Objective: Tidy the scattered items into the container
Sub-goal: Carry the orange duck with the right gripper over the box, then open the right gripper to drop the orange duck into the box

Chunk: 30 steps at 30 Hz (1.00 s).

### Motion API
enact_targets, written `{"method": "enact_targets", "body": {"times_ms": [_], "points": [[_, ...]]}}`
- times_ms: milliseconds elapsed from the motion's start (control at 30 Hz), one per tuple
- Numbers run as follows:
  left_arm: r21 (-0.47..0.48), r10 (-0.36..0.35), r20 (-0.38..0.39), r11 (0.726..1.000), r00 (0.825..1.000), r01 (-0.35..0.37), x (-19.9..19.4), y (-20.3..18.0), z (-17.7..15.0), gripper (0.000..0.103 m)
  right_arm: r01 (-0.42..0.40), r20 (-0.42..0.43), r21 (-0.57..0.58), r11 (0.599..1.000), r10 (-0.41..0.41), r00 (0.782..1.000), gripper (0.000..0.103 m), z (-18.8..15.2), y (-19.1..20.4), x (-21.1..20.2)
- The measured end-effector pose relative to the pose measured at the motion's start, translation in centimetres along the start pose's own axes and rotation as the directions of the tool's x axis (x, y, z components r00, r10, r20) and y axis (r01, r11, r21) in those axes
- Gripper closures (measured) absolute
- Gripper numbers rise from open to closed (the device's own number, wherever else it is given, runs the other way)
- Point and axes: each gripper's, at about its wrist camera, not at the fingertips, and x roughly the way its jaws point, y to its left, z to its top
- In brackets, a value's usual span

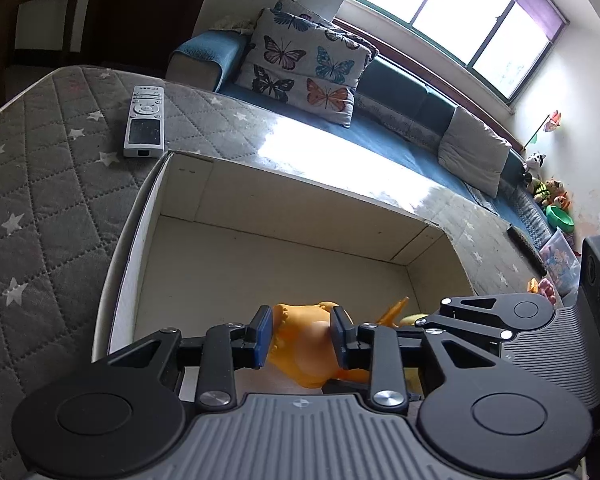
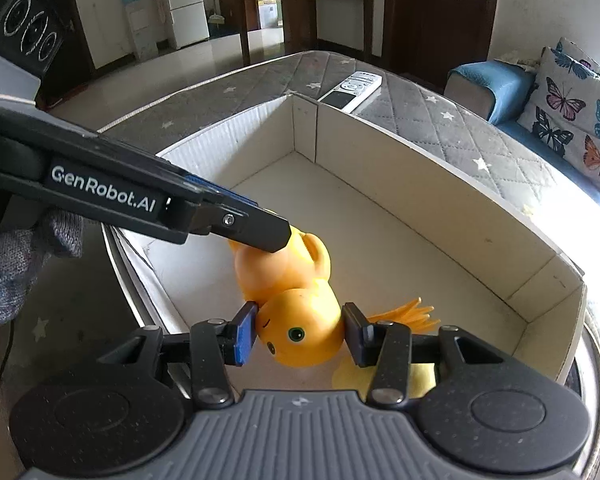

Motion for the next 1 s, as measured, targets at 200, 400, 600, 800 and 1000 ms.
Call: {"method": "enact_targets", "body": {"times_ms": [200, 400, 600, 800, 1000], "points": [[0.008, 0.009, -0.002, 1.000, 1.000, -0.009, 0.0, -0.3, -0.2, 0.068, 0.003, 0.004, 0.009, 1.000, -0.003, 1.000, 0.057, -0.1, 0.0, -0.1], [0.012, 0.006, 0.018, 1.000, 1.000, -0.007, -0.8, -0.5, -0.2, 0.068, 0.008, 0.016, 0.016, 1.000, -0.008, 1.000, 0.055, -0.1, 0.0, -0.4], [0.013, 0.014, 0.032, 1.000, 0.999, -0.015, -1.8, -0.9, -0.6, 0.068, 0.028, 0.068, 0.025, 0.999, -0.029, 0.997, 0.049, -0.2, 0.2, -2.1], [0.018, 0.015, 0.069, 1.000, 0.997, -0.017, -3.9, -1.8, -1.4, 0.068, 0.059, 0.134, 0.031, 0.998, -0.062, 0.989, 0.045, -1.5, 0.9, -5.0], [0.032, 0.015, 0.096, 0.999, 0.995, -0.018, -5.7, -3.2, -2.8, 0.068, 0.107, 0.190, 0.014, 0.994, -0.107, 0.976, 0.039, -3.6, 2.6, -7.5]]}}
